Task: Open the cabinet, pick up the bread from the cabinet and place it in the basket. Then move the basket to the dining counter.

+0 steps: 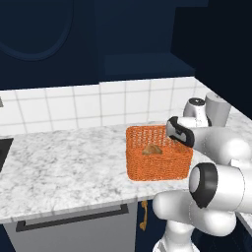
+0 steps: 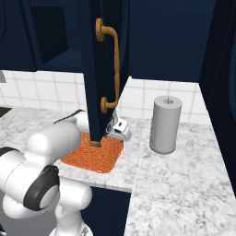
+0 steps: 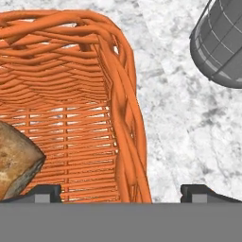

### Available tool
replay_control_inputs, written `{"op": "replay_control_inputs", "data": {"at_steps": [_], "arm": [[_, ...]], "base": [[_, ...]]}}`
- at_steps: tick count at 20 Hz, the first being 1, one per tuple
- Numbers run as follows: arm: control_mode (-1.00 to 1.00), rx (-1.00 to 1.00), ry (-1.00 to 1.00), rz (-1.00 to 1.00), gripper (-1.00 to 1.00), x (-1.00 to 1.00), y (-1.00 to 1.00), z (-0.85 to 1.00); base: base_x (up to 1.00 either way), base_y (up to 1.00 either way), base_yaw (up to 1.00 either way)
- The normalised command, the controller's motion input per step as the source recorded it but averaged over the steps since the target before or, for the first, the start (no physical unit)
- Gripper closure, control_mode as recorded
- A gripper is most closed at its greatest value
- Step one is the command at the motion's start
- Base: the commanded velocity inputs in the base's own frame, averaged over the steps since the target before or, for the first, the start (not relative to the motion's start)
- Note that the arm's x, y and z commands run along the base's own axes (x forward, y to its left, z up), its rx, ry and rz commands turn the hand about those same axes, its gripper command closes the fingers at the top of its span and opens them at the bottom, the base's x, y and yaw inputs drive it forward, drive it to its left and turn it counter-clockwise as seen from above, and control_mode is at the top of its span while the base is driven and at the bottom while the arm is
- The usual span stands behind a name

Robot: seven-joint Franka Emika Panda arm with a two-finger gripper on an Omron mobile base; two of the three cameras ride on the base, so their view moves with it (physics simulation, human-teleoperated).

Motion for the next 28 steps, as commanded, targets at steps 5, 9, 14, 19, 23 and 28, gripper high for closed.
{"op": "replay_control_inputs", "data": {"at_steps": [5,9,14,19,23,28], "arm": [[-1.0,0.0,0.0,0.0,-1.0,0.08,-0.13,-0.3],[-1.0,0.0,0.01,0.0,1.0,0.0,-0.04,-0.23],[-1.0,0.0,0.03,0.0,1.0,0.0,0.0,-0.02],[-1.0,0.0,0.0,0.0,1.0,-0.02,0.05,0.0],[-1.0,0.0,0.0,-0.01,1.0,-0.08,0.41,0.27],[-1.0,0.01,0.01,-0.02,1.0,-0.09,0.49,0.66]], "base": [[0.0,0.0,0.0],[0.0,0.0,0.0],[0.0,0.0,0.0],[0.0,0.0,0.0],[0.0,0.0,0.0],[0.0,0.0,0.0]]}}
